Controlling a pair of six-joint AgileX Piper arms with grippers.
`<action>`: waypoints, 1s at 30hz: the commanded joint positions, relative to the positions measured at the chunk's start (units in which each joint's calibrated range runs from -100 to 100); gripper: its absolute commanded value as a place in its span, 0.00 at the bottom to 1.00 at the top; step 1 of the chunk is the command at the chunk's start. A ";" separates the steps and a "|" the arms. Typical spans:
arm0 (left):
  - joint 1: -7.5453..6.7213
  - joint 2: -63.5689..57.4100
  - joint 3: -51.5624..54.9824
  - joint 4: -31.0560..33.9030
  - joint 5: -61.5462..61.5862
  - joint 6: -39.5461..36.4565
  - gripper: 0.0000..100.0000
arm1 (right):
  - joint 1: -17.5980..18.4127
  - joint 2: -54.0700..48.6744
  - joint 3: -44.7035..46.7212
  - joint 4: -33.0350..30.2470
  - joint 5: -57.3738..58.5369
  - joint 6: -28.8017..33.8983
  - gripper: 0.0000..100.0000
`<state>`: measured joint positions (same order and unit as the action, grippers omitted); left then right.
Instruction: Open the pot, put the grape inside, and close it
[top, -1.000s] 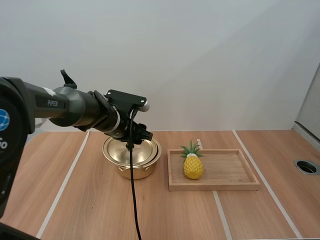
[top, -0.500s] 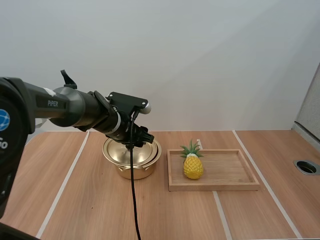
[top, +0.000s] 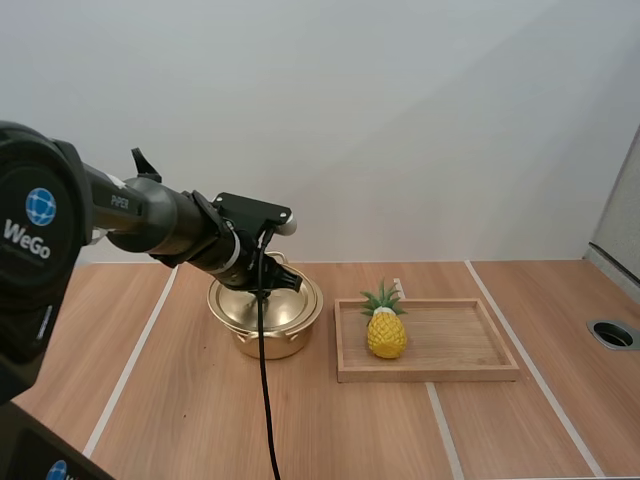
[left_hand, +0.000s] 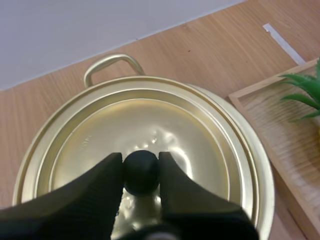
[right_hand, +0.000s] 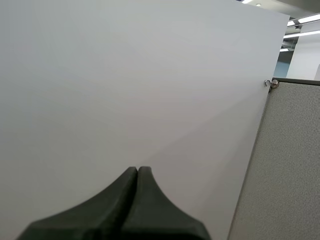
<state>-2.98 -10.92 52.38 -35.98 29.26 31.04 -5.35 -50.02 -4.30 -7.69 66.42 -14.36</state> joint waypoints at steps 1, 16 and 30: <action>-0.20 0.29 0.20 -0.21 0.12 -0.81 0.00 | -0.18 -0.68 -0.36 -0.54 -0.42 0.26 0.00; -0.20 -0.51 0.20 -0.67 0.73 -7.19 0.00 | -0.18 -0.68 -0.36 -0.54 -0.42 0.26 0.00; -0.20 -0.51 0.20 -1.04 2.72 -7.09 0.00 | -0.18 -0.68 -0.36 -0.54 -0.42 0.26 0.00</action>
<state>-2.98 -10.97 52.38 -36.25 31.02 24.49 -5.35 -50.02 -4.30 -7.69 66.42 -14.36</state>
